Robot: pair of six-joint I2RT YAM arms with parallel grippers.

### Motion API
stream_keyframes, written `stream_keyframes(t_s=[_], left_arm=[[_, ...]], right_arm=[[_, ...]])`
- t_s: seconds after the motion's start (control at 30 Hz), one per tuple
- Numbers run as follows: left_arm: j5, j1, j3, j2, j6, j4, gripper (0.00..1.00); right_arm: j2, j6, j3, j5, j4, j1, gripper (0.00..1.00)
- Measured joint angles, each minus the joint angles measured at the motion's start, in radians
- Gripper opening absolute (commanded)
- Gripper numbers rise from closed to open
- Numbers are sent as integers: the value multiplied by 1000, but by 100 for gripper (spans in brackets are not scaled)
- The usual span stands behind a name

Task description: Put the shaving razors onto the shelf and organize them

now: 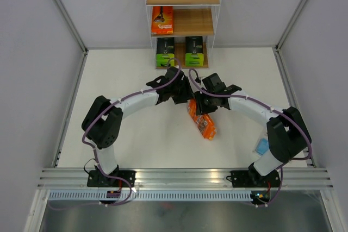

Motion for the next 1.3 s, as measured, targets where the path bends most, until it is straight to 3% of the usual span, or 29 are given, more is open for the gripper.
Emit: stream_keyframes(t_s=[0.1,0.2,0.6,0.87,1.1,1.3], left_arm=[[-4,0,-24,-1,-2,9,54],[-7,0,-41,-10,-2,32,50],[2,0,-116,-54,-5,97,50],[-6,1,-156,-87,-10,94,55],[-27,1,-196,-142,-45,42,66],[-80,-10,-189,-191,-96,-61,67]], right_arm=[[-3,8,1,-2,-3,0,50],[-11,13,6,-6,-9,-1,51],[-69,62,-27,-107,-6,2,41],[-74,89,-54,-102,13,42,29],[-76,113,-44,-2,8,102,7],[-76,202,-37,103,8,132,1]])
